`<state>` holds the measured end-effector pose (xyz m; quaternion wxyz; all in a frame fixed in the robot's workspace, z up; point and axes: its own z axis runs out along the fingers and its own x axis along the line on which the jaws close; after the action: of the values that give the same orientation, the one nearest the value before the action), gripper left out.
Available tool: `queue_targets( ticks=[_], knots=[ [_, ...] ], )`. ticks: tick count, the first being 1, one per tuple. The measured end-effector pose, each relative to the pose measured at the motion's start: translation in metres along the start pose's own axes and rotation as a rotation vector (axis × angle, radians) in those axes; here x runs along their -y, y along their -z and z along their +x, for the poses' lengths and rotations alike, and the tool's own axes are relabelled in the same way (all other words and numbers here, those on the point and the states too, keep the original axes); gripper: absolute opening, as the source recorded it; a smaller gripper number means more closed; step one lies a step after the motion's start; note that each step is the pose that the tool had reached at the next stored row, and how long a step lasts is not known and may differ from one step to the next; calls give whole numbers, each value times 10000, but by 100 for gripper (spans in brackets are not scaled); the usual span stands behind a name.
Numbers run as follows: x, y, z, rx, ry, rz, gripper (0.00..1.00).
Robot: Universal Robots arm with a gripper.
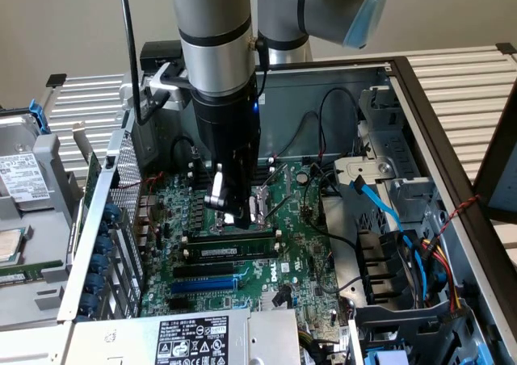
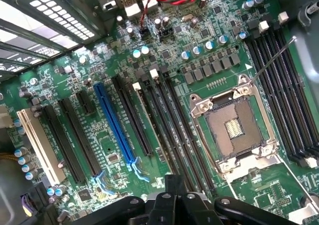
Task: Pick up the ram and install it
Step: 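Press down the ram until it locks into place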
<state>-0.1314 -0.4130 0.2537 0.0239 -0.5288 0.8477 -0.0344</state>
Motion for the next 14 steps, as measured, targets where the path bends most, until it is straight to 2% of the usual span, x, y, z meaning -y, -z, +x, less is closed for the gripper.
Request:
queue_targets(
  ticks=[8,14],
  knots=[
    [1,17,0,-25,-801,89,10],
    [2,30,1,-84,-1510,102,10]
  ],
)
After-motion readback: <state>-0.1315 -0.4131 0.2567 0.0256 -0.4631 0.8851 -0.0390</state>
